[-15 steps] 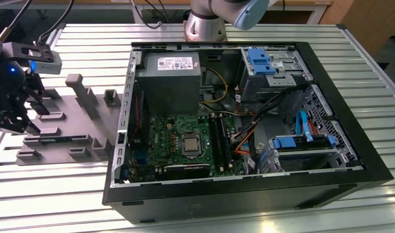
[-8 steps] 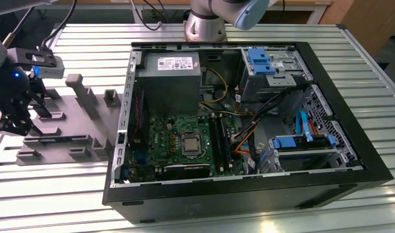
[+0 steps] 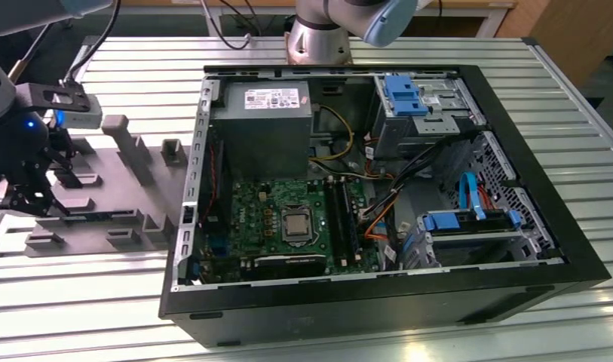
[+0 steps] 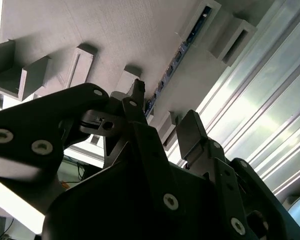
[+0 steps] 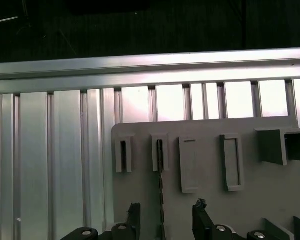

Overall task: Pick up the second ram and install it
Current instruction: 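Pick up the second ram and move it above second insertion slot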

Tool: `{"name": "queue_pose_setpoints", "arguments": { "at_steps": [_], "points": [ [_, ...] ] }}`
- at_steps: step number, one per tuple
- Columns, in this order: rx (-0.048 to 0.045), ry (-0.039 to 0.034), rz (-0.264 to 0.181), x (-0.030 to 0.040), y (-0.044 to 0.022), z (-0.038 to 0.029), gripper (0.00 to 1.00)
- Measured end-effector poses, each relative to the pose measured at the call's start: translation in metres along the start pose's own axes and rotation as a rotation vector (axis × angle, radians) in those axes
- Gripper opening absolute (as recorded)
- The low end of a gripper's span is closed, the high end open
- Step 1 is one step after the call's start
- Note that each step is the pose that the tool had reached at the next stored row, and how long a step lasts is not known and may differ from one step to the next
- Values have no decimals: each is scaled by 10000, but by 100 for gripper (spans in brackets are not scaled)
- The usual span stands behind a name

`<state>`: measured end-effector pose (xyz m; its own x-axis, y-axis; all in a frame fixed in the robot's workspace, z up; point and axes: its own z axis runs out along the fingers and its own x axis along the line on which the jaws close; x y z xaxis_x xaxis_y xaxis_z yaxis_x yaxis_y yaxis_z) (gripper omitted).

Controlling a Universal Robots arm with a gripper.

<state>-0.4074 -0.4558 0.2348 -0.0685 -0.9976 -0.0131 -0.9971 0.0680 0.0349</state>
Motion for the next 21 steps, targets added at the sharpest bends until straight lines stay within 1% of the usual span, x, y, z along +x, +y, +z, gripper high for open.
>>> {"name": "queue_pose_setpoints", "arguments": {
  "at_steps": [2,14,16,17,18,20,21],
  "points": [
    [3,9,0,1,4,29,53],
    [4,10,0,3,-2,246,53],
    [2,11,0,4,-3,264,53],
    [2,12,0,4,-2,264,52],
    [1,12,0,4,-2,264,45],
    [3,11,0,4,-3,267,45],
    [3,10,0,4,-3,269,39]
  ]
}}
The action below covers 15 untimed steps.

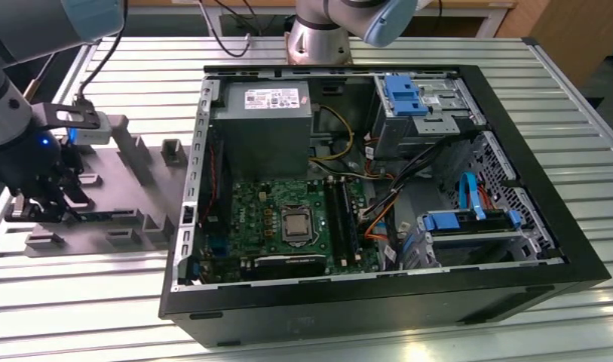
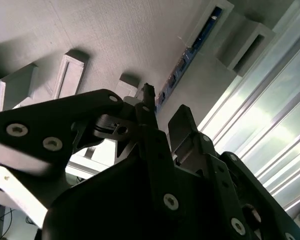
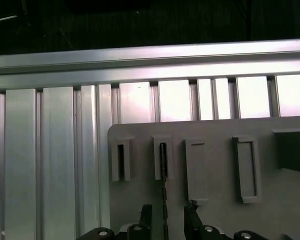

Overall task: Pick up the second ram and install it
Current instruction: 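Pick up the second ram and move it above second insertion slot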

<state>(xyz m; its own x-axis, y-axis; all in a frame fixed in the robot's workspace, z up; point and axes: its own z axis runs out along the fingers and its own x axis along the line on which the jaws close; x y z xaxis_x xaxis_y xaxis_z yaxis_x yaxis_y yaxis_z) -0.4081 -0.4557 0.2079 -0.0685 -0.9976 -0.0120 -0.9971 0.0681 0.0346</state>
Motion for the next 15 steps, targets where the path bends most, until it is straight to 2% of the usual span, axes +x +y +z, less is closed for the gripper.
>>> {"name": "queue_pose_setpoints", "arguments": {
  "at_steps": [9,11,12,15],
  "points": [
    [1,-1,0,6,-3,111,39],
    [1,0,0,7,-3,123,38],
    [2,0,0,8,-3,128,30],
    [4,-3,-2,9,-1,142,30]
  ]
}}
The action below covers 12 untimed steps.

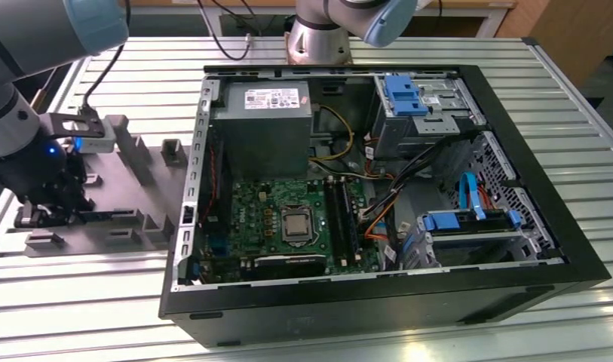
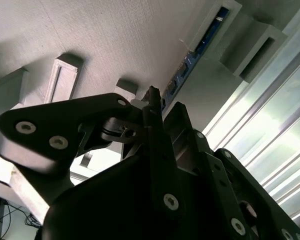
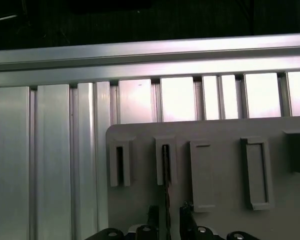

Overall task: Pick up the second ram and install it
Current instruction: 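Pick up the second ram and move it above second insertion slot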

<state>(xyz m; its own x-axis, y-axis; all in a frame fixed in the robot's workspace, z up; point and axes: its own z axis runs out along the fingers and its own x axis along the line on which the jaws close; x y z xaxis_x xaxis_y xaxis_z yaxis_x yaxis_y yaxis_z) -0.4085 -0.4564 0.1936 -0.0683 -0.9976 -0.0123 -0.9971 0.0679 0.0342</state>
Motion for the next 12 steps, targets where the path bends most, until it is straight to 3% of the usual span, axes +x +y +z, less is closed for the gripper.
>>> {"name": "queue_pose_setpoints", "arguments": {
  "at_steps": [8,9,12],
  "points": [
    [-3,-15,1,0,6,32,29],
    [-3,-15,1,0,6,32,22],
    [-2,-16,1,0,6,34,22]
  ]
}}
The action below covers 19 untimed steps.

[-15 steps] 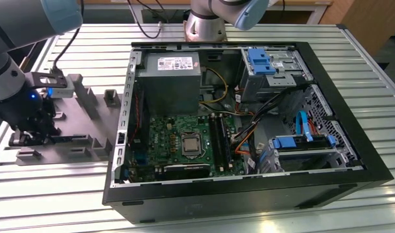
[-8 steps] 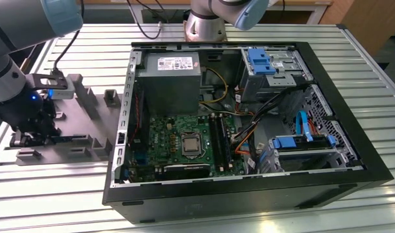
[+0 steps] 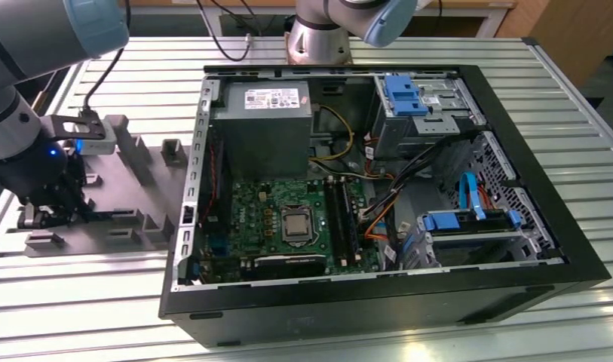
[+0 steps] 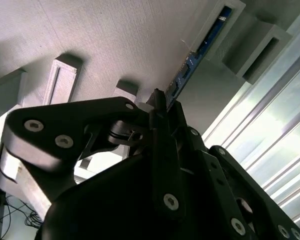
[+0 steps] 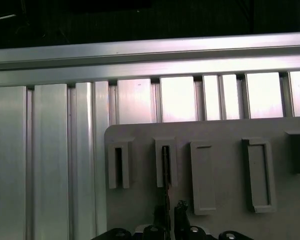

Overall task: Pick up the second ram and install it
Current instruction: 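Pick up the second ram and move it above second insertion slot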

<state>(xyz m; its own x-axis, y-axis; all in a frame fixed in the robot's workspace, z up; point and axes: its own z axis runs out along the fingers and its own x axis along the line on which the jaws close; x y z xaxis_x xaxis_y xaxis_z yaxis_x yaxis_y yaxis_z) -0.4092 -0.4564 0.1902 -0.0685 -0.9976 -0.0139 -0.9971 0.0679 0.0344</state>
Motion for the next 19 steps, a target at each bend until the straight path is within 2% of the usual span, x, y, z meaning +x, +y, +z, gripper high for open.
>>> {"name": "queue_pose_setpoints", "arguments": {
  "at_steps": [3,4,13,19],
  "points": [
    [1,0,1,0,0,1,21],
    [0,0,0,0,0,0,14],
    [0,0,-4,0,0,1,14],
    [-9,23,-674,1,3,1,14]
  ]
}}
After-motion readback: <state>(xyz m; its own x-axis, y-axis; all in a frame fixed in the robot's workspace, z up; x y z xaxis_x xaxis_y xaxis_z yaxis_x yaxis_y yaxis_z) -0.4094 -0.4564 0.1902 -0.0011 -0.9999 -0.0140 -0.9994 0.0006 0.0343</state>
